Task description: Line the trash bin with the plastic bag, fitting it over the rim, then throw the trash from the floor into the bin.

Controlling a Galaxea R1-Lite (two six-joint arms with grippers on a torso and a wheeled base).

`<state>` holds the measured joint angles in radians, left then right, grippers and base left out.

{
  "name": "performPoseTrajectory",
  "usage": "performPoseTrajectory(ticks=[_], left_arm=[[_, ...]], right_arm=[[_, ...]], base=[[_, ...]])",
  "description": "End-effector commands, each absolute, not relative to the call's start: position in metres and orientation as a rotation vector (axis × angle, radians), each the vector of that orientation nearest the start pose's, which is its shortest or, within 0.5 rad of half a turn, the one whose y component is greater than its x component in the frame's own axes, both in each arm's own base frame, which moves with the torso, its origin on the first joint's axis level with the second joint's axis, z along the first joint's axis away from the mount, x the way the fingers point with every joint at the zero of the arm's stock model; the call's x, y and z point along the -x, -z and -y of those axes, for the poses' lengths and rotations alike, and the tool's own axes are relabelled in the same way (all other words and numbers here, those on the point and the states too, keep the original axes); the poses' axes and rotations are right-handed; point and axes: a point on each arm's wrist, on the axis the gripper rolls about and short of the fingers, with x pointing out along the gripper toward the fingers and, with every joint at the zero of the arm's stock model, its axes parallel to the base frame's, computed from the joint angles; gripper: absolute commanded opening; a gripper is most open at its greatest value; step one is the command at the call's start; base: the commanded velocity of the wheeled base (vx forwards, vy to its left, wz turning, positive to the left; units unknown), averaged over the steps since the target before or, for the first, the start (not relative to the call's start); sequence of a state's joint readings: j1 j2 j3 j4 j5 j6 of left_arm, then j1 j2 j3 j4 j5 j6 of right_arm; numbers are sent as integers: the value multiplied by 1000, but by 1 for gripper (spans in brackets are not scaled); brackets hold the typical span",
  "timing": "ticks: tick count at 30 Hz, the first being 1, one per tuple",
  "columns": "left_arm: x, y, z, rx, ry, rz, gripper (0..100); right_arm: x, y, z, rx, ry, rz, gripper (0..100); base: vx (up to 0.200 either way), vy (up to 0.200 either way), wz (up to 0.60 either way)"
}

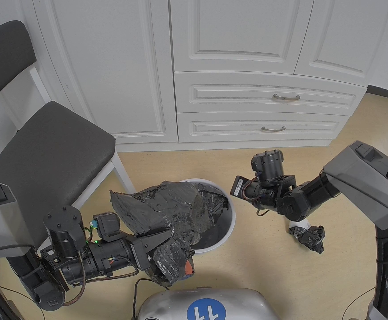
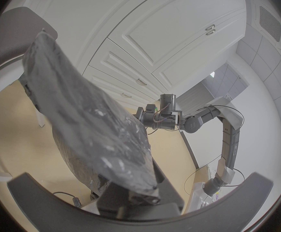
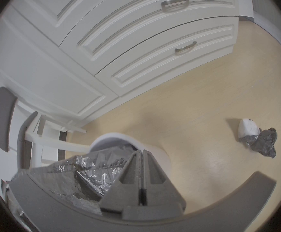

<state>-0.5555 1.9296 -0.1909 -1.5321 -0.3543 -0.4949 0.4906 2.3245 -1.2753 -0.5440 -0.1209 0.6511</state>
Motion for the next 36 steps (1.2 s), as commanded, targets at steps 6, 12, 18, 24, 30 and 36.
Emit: performPoseTrajectory(ticks=[6, 12, 18, 24, 30, 36], left_arm=[[-209, -76, 140, 439, 840, -428, 0], [-224, -78, 161, 444, 885, -392, 0], [-236, -71, 183, 419, 928, -378, 0], [-240, -67, 189, 413, 935, -372, 0], [-247, -74, 216, 427, 968, -305, 0], [-248, -54, 243, 438, 999, -350, 0]], right_arm=[[-396, -82, -194, -504, -185, -525, 0], [-396, -82, -192, -503, -179, -528, 0], [-389, -78, -191, -484, -180, -552, 0], [-388, -55, -209, -460, -199, -592, 0], [-390, -71, -197, -480, -187, -556, 0], [-396, -89, -176, -504, -153, -513, 0]], base=[[0, 0, 0], [0, 0, 0], [0, 0, 0], [0, 0, 0], [0, 0, 0], [0, 0, 0]])
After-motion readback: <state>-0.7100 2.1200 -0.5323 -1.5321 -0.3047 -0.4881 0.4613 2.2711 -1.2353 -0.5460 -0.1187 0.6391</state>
